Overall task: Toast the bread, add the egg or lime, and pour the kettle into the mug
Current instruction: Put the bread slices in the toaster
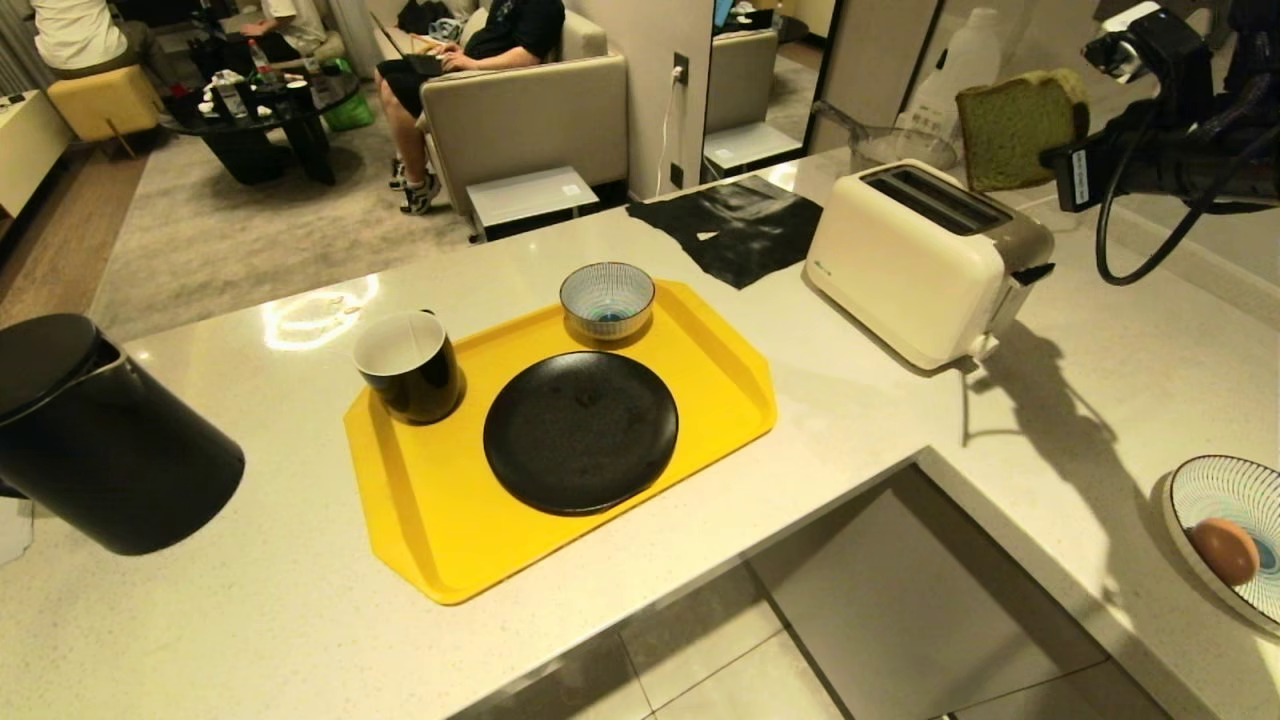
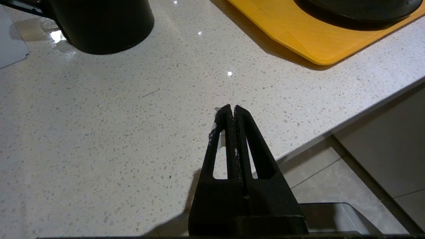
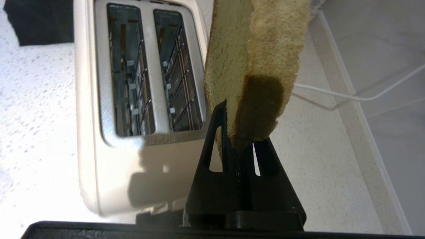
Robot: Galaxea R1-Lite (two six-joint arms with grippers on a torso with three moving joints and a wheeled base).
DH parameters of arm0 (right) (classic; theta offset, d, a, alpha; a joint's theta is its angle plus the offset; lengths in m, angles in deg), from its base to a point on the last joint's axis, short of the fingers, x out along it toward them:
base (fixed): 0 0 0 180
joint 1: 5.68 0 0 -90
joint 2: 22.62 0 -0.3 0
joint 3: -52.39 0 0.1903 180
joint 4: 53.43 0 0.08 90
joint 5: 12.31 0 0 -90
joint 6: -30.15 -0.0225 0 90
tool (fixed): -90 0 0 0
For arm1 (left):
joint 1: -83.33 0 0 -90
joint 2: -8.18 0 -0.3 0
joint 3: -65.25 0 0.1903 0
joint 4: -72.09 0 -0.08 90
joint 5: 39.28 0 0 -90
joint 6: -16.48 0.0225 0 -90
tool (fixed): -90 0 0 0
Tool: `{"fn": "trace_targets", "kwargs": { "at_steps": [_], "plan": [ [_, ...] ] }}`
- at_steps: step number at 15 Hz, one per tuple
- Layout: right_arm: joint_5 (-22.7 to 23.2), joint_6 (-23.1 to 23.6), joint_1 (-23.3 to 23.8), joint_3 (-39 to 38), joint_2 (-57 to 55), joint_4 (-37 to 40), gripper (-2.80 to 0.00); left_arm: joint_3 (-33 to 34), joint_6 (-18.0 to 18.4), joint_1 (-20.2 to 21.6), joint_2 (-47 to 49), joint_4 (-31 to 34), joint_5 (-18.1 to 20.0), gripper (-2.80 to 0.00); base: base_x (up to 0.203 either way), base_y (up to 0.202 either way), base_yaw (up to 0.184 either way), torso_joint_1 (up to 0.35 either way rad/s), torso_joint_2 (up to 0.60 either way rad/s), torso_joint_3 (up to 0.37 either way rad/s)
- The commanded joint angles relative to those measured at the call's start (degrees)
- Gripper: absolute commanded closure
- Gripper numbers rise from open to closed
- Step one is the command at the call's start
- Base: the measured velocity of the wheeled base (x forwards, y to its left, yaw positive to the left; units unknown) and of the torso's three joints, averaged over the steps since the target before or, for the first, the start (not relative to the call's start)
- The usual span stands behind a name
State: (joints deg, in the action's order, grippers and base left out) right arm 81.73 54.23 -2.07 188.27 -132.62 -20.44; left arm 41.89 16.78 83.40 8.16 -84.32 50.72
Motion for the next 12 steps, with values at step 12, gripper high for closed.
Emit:
{"fn": "trace_targets", "kwargs": {
  "at_steps": [12],
  "plan": [
    [0.09, 1.42, 0.0, -0.09, 2.6, 4.17, 0.0, 0.0, -0.12, 0.02, 0.02, -0.04, 0.0, 0.0, 0.0, 0.0, 0.0, 0.0, 0.0, 0.0]
  ]
}}
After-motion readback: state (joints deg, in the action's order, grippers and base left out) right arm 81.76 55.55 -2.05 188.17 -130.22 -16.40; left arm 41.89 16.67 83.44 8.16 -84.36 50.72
